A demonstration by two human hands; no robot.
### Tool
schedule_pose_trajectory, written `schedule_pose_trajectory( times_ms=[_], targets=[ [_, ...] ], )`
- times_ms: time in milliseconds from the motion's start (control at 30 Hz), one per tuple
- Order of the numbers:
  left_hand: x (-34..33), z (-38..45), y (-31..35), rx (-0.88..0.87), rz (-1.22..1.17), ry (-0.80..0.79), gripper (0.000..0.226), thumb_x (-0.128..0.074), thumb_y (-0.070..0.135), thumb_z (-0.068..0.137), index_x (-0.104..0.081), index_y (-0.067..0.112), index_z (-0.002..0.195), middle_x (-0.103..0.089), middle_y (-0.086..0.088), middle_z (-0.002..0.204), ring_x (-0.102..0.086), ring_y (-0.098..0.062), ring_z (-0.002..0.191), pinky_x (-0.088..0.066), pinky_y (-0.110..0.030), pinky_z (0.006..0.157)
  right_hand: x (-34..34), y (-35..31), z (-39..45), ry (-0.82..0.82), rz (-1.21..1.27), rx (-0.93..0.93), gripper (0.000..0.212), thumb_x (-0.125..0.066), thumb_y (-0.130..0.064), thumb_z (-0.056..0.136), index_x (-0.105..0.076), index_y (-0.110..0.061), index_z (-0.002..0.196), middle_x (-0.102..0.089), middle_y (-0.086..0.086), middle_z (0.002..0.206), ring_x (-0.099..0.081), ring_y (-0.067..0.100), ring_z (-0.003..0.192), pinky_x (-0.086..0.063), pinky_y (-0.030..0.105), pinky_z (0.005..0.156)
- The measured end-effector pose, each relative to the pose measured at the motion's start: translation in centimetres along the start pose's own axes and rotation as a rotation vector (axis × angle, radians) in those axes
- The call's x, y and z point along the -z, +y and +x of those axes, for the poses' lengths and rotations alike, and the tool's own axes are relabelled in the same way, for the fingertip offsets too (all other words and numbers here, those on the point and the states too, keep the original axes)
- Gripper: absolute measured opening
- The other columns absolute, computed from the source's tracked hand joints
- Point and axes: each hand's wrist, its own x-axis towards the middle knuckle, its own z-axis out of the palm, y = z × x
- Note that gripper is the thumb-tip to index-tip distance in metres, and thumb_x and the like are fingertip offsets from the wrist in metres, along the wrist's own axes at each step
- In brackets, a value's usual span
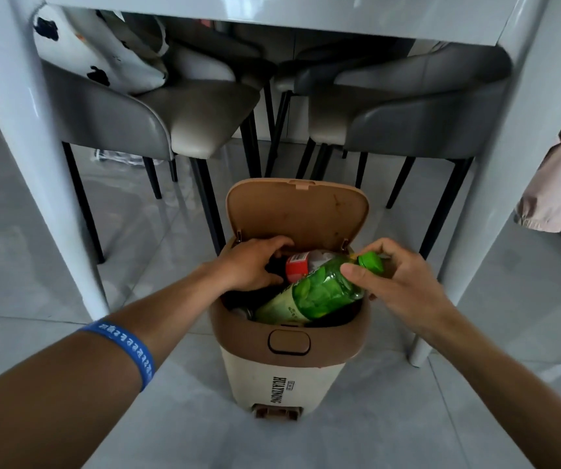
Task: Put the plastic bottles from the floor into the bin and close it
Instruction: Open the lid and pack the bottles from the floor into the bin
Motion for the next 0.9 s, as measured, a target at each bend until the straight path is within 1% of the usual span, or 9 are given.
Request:
schedule_pose_trajectory(
  times_ms=[100, 167, 333, 500, 567, 633, 733, 833, 900],
  targets=[
    [1.1, -0.4, -0.6, 0.031, -0.031, 0.038, 0.045, -0.071, 0.018, 0.088, -0.056, 0.021, 0.13, -0.064, 0.0, 0.115, -0.061, -0.016, 0.099, -0.048, -0.029, 0.083, -1.1, 0.1, -0.3, -0.039, -0.193, 0.076, 0.034, -0.077, -0.048, 0.073, -0.057, -0.03, 0.093, -0.068, -0.003, 0.097, -0.066, 0.012, 0.09, -0.059, 0.035, 0.072],
    [1.5, -0.6, -0.8, 0.037, -0.038, 0.049, 0.036, -0.07, 0.016, 0.088, -0.062, 0.019, 0.123, -0.066, -0.002, 0.111, -0.061, -0.014, 0.095, -0.049, -0.029, 0.082, -1.1, 0.0, 0.1, -0.113, -0.282, 0.076, 0.038, -0.071, -0.058, 0.073, -0.053, -0.034, 0.095, -0.065, -0.002, 0.106, -0.062, 0.017, 0.098, -0.058, 0.037, 0.077],
    [1.2, -0.6, -0.8, 0.051, -0.016, -0.008, 0.043, -0.074, 0.017, 0.083, -0.061, 0.022, 0.124, -0.064, 0.003, 0.112, -0.061, -0.016, 0.101, -0.051, -0.03, 0.084, 0.2, 0.3, 0.0, -0.232, -0.503, 0.045, 0.034, -0.071, -0.054, 0.076, -0.051, -0.032, 0.094, -0.065, -0.001, 0.105, -0.06, 0.013, 0.094, -0.056, 0.035, 0.076],
    [1.7, -0.8, -1.2, 0.056, -0.053, 0.03, 0.039, -0.06, 0.002, 0.089, -0.062, 0.019, 0.123, -0.066, -0.003, 0.115, -0.06, -0.014, 0.094, -0.046, -0.025, 0.076, -0.1, -0.2, -0.8, -0.092, -0.081, 0.053, 0.03, -0.085, -0.035, 0.069, -0.061, -0.026, 0.084, -0.069, -0.005, 0.101, -0.067, 0.014, 0.093, -0.058, 0.036, 0.076],
    [2.4, -0.9, -1.2, 0.069, -0.142, 0.079, 0.043, -0.052, -0.007, 0.086, -0.065, 0.018, 0.119, -0.067, -0.004, 0.114, -0.061, -0.016, 0.094, -0.049, -0.028, 0.077, -0.1, -0.3, -0.7, -0.032, 0.074, 0.041, 0.034, -0.087, -0.038, 0.063, -0.063, -0.023, 0.082, -0.072, -0.001, 0.094, -0.071, 0.017, 0.087, -0.06, 0.041, 0.074],
    [2.7, -0.8, -1.2, 0.077, -0.221, 0.098, 0.045, -0.052, -0.008, 0.085, -0.065, 0.019, 0.118, -0.067, -0.004, 0.114, -0.063, -0.017, 0.098, -0.052, -0.029, 0.08, 0.7, -0.7, -0.7, 0.06, 0.18, 0.049, 0.038, -0.084, -0.045, 0.056, -0.064, -0.025, 0.081, -0.072, 0.001, 0.086, -0.071, 0.017, 0.077, -0.061, 0.036, 0.064],
    [1.8, -0.3, -1.1, 0.057, -0.169, 0.003, 0.055, -0.07, 0.011, 0.081, -0.055, 0.03, 0.13, -0.062, 0.002, 0.127, -0.058, -0.018, 0.117, -0.047, -0.038, 0.1, 2.8, -2.4, -0.5, 0.239, 0.362, 0.093, 0.036, -0.082, -0.037, 0.059, -0.066, -0.024, 0.088, -0.071, 0.0, 0.087, -0.07, 0.009, 0.068, -0.055, 0.022, 0.052],
    [-0.4, 0.7, 0.6, -0.116, -0.122, -0.102, 0.087, -0.083, 0.032, 0.072, -0.037, 0.032, 0.146, -0.05, 0.004, 0.145, -0.045, -0.014, 0.133, -0.036, -0.036, 0.111, 4.5, -4.6, -0.5, 0.325, 0.482, 0.176, 0.029, -0.079, -0.043, 0.068, -0.07, -0.025, 0.089, -0.073, -0.002, 0.087, -0.07, 0.013, 0.078, -0.055, 0.024, 0.056],
    [-1.9, 1.9, 2.2, -0.187, -0.062, -0.092, 0.084, -0.08, 0.039, 0.074, -0.037, 0.029, 0.145, -0.05, 0.002, 0.146, -0.046, -0.018, 0.133, -0.036, -0.033, 0.109, 5.1, -6.0, -0.9, 0.352, 0.456, 0.253, 0.017, -0.074, -0.041, 0.081, -0.071, -0.025, 0.084, -0.071, -0.004, 0.079, -0.068, 0.012, 0.073, -0.053, 0.025, 0.056]
  ],
)
